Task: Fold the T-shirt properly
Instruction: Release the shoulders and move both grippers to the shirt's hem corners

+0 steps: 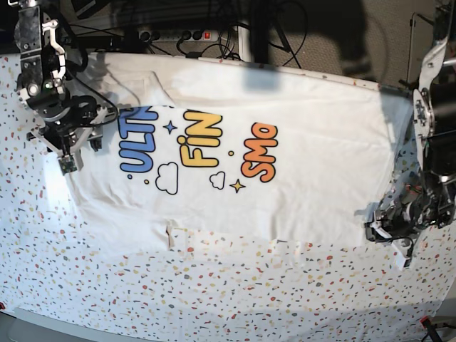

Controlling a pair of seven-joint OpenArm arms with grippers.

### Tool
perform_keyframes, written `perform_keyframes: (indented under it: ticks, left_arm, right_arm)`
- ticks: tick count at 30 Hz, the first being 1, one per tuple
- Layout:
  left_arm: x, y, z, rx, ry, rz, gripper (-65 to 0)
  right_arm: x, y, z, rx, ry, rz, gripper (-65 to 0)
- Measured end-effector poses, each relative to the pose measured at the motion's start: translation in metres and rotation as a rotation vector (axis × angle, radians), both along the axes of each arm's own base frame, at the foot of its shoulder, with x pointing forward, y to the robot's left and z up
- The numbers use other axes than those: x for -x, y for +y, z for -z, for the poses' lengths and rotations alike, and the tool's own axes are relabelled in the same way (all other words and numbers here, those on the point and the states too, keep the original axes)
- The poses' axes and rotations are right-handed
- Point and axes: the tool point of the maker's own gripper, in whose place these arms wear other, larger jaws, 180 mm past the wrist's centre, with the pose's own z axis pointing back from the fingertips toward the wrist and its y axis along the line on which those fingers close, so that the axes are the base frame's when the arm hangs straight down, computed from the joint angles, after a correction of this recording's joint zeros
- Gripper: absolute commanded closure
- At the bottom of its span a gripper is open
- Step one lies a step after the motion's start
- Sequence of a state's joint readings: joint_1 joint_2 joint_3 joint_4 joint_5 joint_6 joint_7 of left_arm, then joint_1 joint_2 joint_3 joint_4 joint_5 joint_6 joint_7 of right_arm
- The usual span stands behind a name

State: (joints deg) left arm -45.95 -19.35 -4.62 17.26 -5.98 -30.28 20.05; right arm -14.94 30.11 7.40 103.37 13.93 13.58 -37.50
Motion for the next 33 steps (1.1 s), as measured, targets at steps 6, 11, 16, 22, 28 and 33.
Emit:
perform_keyframes:
  ticks: [6, 11, 16, 22, 28, 33]
  left_arm:
    - [-0.003, -0.013, 0.009, 0.004, 0.001, 0.013, -26.0]
    - [-0.005, -0.001, 0.01, -0.037, -0.006, -0.033, -26.0]
    - [-0.003, -0.006, 0.014, -0.064, 0.007, -0.001, -26.0]
    - [-0.004, -0.034, 0.02, -0.032, -0.004, 0.03, -26.0]
    - [0.0, -0.019, 0.029, -0.104, -0.04, -0.015, -25.3]
    - [0.004, -0.019, 0.033, -0.092, -0.029, -0.017, -14.2]
  right_arm:
    - [0.003, -0.001, 0.003, 0.003, 0.019, 0.006, -26.9]
    - [0.003, -0.001, 0.003, 0.004, 0.024, 0.008, -26.9]
    - [0.005, -0.002, 0.005, 0.006, 0.037, 0.012, -26.9]
    - [0.007, -0.003, 0.007, 0.009, 0.053, 0.016, -26.9]
    - [0.008, -0.003, 0.008, 0.01, 0.058, 0.017, -26.9]
    - [0.007, -0.003, 0.007, 0.01, 0.057, 0.017, -26.9]
